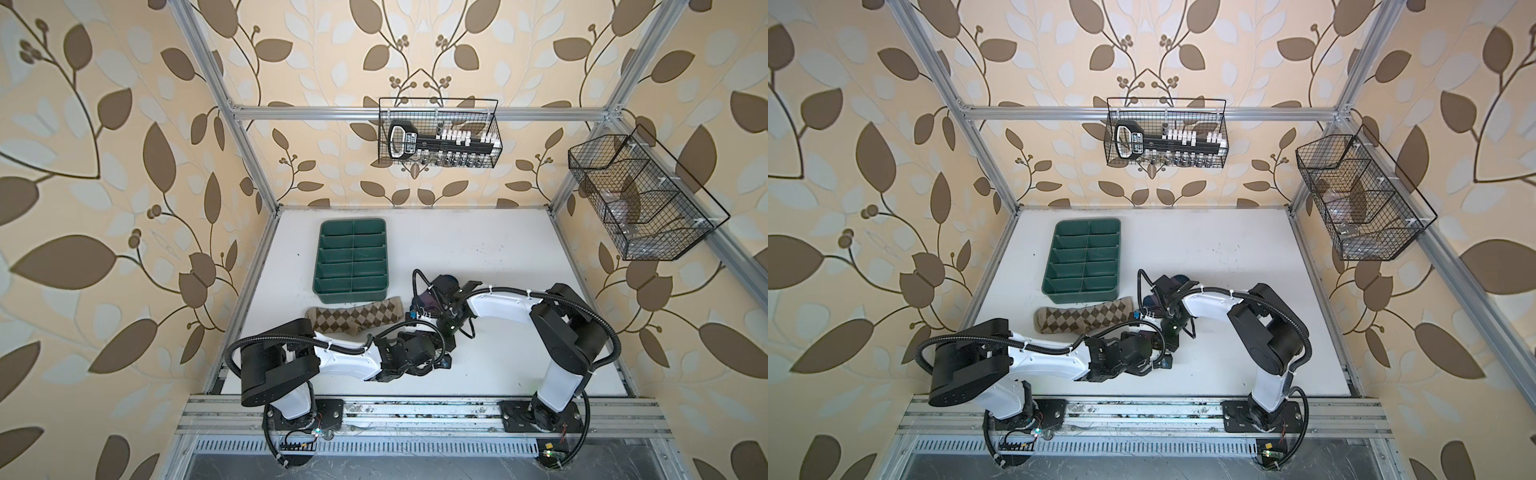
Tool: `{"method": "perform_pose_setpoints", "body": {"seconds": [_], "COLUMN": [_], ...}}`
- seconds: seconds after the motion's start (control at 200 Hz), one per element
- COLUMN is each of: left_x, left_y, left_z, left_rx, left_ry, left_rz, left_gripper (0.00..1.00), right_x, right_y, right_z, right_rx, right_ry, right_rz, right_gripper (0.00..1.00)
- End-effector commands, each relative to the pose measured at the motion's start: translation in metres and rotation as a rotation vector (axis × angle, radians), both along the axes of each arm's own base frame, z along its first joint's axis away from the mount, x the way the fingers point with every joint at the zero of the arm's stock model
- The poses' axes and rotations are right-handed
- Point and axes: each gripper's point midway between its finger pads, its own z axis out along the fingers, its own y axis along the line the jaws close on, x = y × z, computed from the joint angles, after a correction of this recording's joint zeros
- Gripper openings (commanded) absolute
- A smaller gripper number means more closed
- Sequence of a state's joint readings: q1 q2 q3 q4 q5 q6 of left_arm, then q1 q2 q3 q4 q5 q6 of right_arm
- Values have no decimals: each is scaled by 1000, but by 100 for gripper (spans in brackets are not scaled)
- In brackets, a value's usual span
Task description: Roll the socks
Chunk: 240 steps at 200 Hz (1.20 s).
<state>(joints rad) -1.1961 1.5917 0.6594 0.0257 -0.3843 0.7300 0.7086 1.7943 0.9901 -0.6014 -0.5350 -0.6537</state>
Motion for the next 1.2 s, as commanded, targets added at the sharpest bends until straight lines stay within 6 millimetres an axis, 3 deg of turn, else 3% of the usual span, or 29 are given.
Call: {"method": "perform_pose_setpoints", "body": {"seconds": [0.0,0.155,0.225,0.31,0.545,0.68,0.735,0.805,0.88,0.935,0.975,1.02,1.095,1.195], "left_x": [-2,-5,-6,-8,-15,-24,-29,-34,-38,-43,-43,-44,-44,-43], "left_y": [-8,-9,-9,-10,-11,-12,-13,-15,-17,-18,-19,-21,-22,-24], "left_z": [-4,-3,-4,-4,-12,-16,-16,-14,-10,-7,-4,-2,-1,-3], "left_rx": [-9,21,20,13,16,61,70,72,64,51,36,25,29,25], "left_ry": [84,175,205,242,342,432,487,587,697,800,856,920,989,1066], "left_rz": [20,51,58,61,57,64,74,89,111,126,142,157,180,211], "left_gripper": [0,0,0,0,0,0,0,0,0,0,0,0,0,0], "right_x": [-32,-9,7,26,45,91,113,128,112,91,70,47,15,9], "right_y": [-42,-40,-39,-40,-64,-101,-124,-152,-162,-154,-144,-129,-111,-113], "right_z": [-34,-17,-2,19,68,125,161,223,273,295,306,308,293,254], "right_rx": [-200,-166,-126,-82,-2,23,54,193,383,498,575,632,630,469], "right_ry": [91,-76,-203,-344,-530,-782,-921,-1090,-1168,-1186,-1193,-1190,-1173,-1136], "right_rz": [16,-22,-54,-105,-217,-477,-663,-973,-1059,-972,-861,-699,-444,-341], "right_gripper": [0,0,15,24,28,27,24,25,39,53,55,55,52,48]}}
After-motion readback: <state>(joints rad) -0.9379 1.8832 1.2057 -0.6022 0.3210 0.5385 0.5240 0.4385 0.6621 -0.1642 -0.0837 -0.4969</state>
